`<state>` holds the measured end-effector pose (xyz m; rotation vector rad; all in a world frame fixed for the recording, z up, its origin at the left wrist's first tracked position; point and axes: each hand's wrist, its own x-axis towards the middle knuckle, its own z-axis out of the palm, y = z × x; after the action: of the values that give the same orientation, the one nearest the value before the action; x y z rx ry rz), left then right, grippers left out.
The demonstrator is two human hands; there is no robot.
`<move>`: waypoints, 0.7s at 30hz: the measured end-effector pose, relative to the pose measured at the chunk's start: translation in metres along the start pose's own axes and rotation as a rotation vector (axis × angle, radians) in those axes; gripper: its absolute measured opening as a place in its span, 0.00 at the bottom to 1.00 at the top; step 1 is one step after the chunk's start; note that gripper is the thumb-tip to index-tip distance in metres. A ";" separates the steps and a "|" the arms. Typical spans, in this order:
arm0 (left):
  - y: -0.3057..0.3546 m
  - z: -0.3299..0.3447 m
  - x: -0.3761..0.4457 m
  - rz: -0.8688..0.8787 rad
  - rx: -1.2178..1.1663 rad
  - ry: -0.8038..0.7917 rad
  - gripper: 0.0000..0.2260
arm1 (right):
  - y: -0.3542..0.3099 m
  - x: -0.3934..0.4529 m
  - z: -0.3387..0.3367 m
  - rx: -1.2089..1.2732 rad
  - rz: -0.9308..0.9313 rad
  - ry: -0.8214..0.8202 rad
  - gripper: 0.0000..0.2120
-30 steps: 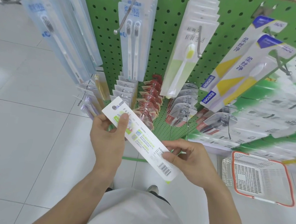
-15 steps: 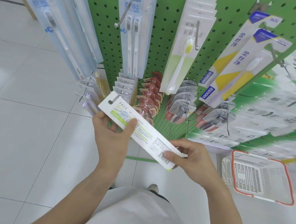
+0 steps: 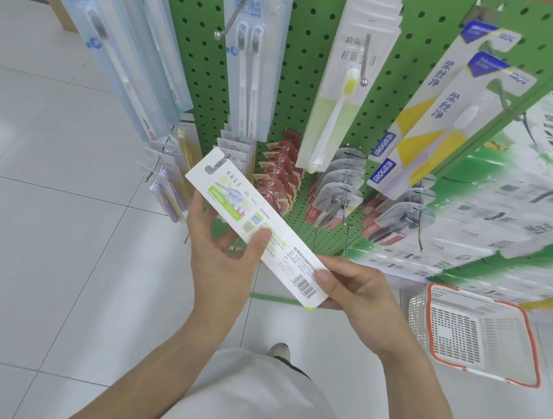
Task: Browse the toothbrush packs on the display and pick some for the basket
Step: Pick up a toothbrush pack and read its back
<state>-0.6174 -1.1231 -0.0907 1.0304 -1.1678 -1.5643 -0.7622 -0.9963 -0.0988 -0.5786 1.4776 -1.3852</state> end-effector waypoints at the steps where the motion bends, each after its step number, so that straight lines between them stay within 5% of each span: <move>1: -0.002 0.000 -0.002 -0.013 0.019 -0.011 0.38 | 0.000 0.000 0.001 -0.004 0.000 -0.007 0.14; 11: -0.011 -0.004 -0.008 -0.099 0.109 -0.017 0.35 | 0.011 -0.003 0.003 -0.155 0.000 -0.199 0.25; 21: -0.018 -0.010 -0.005 -0.074 0.149 -0.032 0.22 | 0.009 -0.006 0.021 -0.200 -0.055 0.045 0.10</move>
<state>-0.6102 -1.1177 -0.1095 1.1612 -1.2977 -1.5748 -0.7385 -0.9987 -0.1024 -0.7223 1.6594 -1.3083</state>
